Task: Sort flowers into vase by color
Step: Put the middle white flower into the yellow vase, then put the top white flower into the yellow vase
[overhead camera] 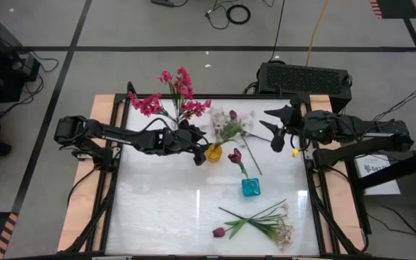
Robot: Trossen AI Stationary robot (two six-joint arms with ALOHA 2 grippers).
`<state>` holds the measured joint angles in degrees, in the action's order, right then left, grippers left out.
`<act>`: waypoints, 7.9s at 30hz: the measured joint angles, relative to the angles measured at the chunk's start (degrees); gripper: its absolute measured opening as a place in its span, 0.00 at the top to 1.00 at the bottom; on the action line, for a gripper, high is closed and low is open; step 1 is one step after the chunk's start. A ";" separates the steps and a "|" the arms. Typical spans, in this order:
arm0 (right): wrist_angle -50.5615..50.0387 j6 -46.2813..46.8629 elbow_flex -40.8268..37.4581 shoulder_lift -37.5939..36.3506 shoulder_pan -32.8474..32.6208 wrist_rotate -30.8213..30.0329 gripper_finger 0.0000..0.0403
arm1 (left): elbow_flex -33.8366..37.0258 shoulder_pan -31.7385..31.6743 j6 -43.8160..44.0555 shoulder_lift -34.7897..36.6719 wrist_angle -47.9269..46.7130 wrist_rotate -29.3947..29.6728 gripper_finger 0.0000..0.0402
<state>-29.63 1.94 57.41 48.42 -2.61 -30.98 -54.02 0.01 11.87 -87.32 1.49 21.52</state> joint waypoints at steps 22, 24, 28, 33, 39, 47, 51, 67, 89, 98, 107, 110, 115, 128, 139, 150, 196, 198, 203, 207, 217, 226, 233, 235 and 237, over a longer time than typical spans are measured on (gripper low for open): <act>-10.55 9.05 -12.83 -5.39 3.96 -5.97 0.59 | -0.02 15.63 5.78 7.82 -9.58 -1.65 0.39; -9.23 9.24 -16.25 -5.46 5.98 -4.27 0.59 | -0.02 17.20 5.90 7.77 -9.56 -0.10 0.39; -0.82 5.89 -22.87 -5.34 11.24 2.85 0.59 | -0.02 19.84 5.91 7.79 -9.36 2.05 0.39; 7.94 1.53 -28.41 -4.43 18.74 8.21 0.59 | -0.02 21.28 5.91 7.79 -9.35 4.29 0.39; 17.94 -4.35 -33.91 -1.11 24.56 17.47 0.59 | -0.02 22.00 5.92 7.79 -9.38 5.05 0.39; 28.92 -10.20 -37.00 8.09 27.46 25.51 0.59 | -0.02 22.77 6.55 7.77 -9.47 5.96 0.39; 33.19 -12.34 -36.98 14.98 28.83 28.21 0.59 | -0.02 22.73 7.37 7.77 -9.61 6.94 0.39; 42.78 -15.43 -36.96 31.08 33.69 34.10 0.59 | 0.00 24.88 7.38 7.40 -9.55 8.78 0.39; 42.60 -13.64 -36.94 31.12 34.05 33.61 0.74 | 0.00 24.94 7.54 7.40 -9.46 8.98 0.39; 42.64 -13.10 -36.94 31.12 34.03 31.28 0.67 | 0.00 24.94 7.51 7.40 -9.44 8.98 0.39; 42.52 -12.46 -36.94 31.12 34.01 31.29 0.98 | 0.00 24.94 7.38 7.40 -9.44 8.98 0.39; 41.74 -10.41 -36.89 30.74 34.03 31.35 0.98 | 0.00 24.94 7.38 7.40 -9.46 8.98 0.39; 38.15 -6.50 -36.26 26.30 34.01 32.56 0.99 | 0.02 24.94 7.33 7.40 -9.53 8.98 0.39; 23.34 0.30 -32.42 4.57 34.03 26.74 1.00 | 0.02 24.94 7.35 7.40 -9.17 9.01 0.39; 25.65 0.17 -32.22 -15.10 34.03 22.07 1.00 | 0.02 24.67 5.89 7.40 -4.26 9.70 0.39; 43.58 7.64 -29.58 -23.81 28.94 32.94 1.00 | 0.02 23.53 -10.34 7.40 16.40 18.85 0.39; 73.87 -26.28 -6.34 24.14 -8.78 5.16 1.00 | -14.56 10.87 -25.85 5.18 26.18 10.25 0.19; 74.44 -26.84 -6.34 24.77 -8.79 5.17 1.00 | -14.56 10.64 -26.46 4.25 28.41 8.30 0.19; 74.41 -27.18 -6.34 24.92 -8.76 5.14 1.00 | -14.56 10.71 -30.31 1.84 35.11 7.60 0.19; 73.52 -28.55 -6.34 24.92 -8.78 3.35 1.00 | -14.56 10.67 -30.63 1.59 37.16 7.50 0.19; 73.21 -30.19 -6.34 25.59 -8.76 2.40 1.00 | -14.56 10.67 -30.29 1.59 38.45 6.18 0.35; 73.09 -30.20 -6.34 25.73 -8.78 1.39 1.00 | -14.56 10.99 -30.28 1.59 38.47 6.08 0.62; 72.96 -30.67 -6.34 25.73 -8.76 0.48 1.00 | -14.56 10.99 -31.76 1.59 38.05 7.66 0.90; 72.72 -30.90 -6.35 25.73 -8.76 0.42 1.00 | -14.56 10.99 -31.80 1.74 37.31 7.39 0.96; 72.30 -31.11 -6.36 25.73 -8.76 0.56 0.98 | -14.56 11.06 -31.79 2.41 35.47 7.16 0.98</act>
<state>42.67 -29.17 51.05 74.15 -11.38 -30.42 -68.58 11.07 -19.92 -84.91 36.96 28.69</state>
